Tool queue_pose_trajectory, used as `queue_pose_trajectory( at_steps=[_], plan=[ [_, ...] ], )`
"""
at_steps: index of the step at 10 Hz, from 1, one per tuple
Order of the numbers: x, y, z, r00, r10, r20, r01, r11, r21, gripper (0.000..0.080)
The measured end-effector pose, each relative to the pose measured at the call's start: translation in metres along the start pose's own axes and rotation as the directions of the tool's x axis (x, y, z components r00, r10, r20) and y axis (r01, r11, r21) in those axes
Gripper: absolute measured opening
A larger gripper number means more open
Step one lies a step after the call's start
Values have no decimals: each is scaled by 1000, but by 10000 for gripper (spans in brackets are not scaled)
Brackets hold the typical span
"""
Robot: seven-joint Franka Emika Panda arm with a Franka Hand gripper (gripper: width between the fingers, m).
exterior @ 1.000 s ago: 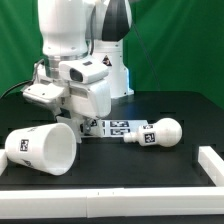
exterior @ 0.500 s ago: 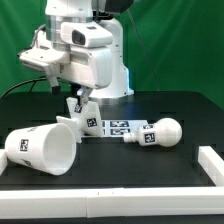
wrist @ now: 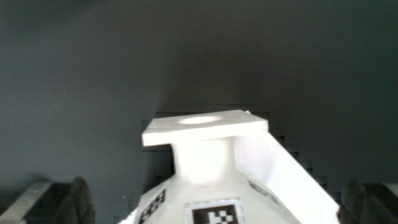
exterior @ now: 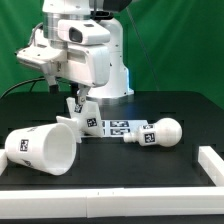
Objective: Assemble lamp
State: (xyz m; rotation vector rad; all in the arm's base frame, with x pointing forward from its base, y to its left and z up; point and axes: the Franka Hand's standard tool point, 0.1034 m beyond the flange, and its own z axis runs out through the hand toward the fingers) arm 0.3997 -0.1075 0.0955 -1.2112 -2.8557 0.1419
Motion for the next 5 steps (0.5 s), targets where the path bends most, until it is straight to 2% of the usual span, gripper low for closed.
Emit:
queue_pose_trajectory(
  at_steps=[2,3,5],
  plan=[
    [-12,1,-22,990,135,50,-135,991,-10,699],
    [-14,2,-25,971,230,62,-230,973,-13,699],
    [-14,2,-25,971,230,62,-230,973,-13,699]
  ],
)
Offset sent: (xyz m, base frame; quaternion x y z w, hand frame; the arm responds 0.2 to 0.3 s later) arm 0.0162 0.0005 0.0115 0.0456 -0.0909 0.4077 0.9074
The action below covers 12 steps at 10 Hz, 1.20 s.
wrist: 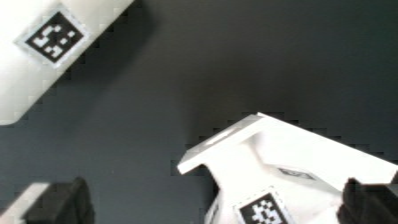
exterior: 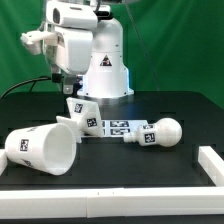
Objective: Assemble lamp
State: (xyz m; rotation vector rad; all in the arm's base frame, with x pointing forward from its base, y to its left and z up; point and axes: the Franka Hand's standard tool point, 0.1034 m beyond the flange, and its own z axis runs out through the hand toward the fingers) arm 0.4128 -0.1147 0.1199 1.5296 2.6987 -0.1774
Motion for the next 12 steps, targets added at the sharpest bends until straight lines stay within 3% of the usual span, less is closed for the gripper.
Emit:
queue_pose_trajectory(
  at_steps=[8,9,12],
  plan=[
    [0,0,0,1000,0,0,0,1000,0,699],
    [1,1,0,981,192,5,-192,981,2,699],
    [1,2,0,972,236,9,-236,972,1,699]
  ],
)
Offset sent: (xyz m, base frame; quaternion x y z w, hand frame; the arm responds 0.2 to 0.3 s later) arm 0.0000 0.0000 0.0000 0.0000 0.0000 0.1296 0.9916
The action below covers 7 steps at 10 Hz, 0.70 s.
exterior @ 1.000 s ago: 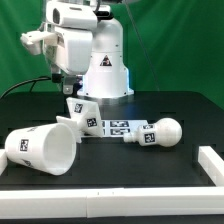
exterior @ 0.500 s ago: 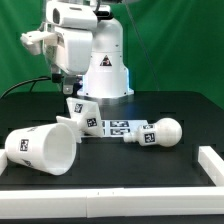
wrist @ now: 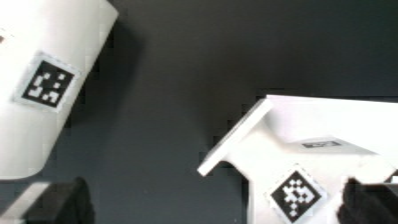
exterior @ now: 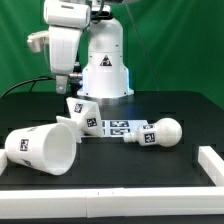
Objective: Assemble lamp
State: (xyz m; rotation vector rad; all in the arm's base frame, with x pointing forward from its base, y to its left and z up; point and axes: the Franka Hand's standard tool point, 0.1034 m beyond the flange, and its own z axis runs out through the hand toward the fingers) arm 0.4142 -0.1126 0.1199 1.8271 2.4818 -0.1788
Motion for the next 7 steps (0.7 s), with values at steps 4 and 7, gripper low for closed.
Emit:
queue_pose_trajectory(
  at_steps=[4,7],
  plan=[
    [0,0,0,1000,0,0,0,1000,0,699],
    [0,0,0,1000,0,0,0,1000,0,699]
  ],
)
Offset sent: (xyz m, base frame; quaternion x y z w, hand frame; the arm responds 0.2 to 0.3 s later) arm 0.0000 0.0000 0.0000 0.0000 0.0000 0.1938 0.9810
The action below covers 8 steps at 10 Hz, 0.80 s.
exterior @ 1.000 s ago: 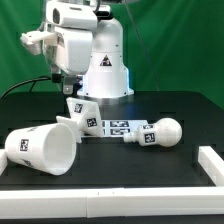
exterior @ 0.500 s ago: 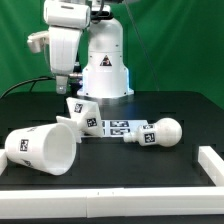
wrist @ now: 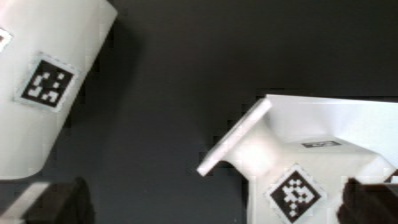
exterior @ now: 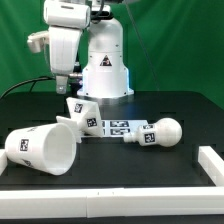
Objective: Assemble lamp
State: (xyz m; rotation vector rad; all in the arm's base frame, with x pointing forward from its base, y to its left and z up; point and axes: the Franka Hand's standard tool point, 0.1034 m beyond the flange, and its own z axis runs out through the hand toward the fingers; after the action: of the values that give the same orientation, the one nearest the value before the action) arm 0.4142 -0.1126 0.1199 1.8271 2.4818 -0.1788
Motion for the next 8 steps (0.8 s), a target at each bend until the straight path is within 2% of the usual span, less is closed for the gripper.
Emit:
queue_pose_trajectory(
  at_steps=[1,2,3,4,5,6,7,8],
  plan=[
    [0,0,0,1000,0,0,0,1000,0,699],
    [0,1,0,965,260,-3,-260,965,-1,699],
    [-3,1,-1,969,246,-1,-246,969,-3,699],
    [-3,0,-1,918,397,-9,-397,918,-2,699],
    [-3,1,-1,828,561,-13,-561,828,2,699],
    [2,0,-1,666,746,8,-746,666,28,699],
    [3,1,-3,523,851,48,-852,519,70,699],
    [0,6,-7,438,896,73,-897,431,93,699]
  ],
)
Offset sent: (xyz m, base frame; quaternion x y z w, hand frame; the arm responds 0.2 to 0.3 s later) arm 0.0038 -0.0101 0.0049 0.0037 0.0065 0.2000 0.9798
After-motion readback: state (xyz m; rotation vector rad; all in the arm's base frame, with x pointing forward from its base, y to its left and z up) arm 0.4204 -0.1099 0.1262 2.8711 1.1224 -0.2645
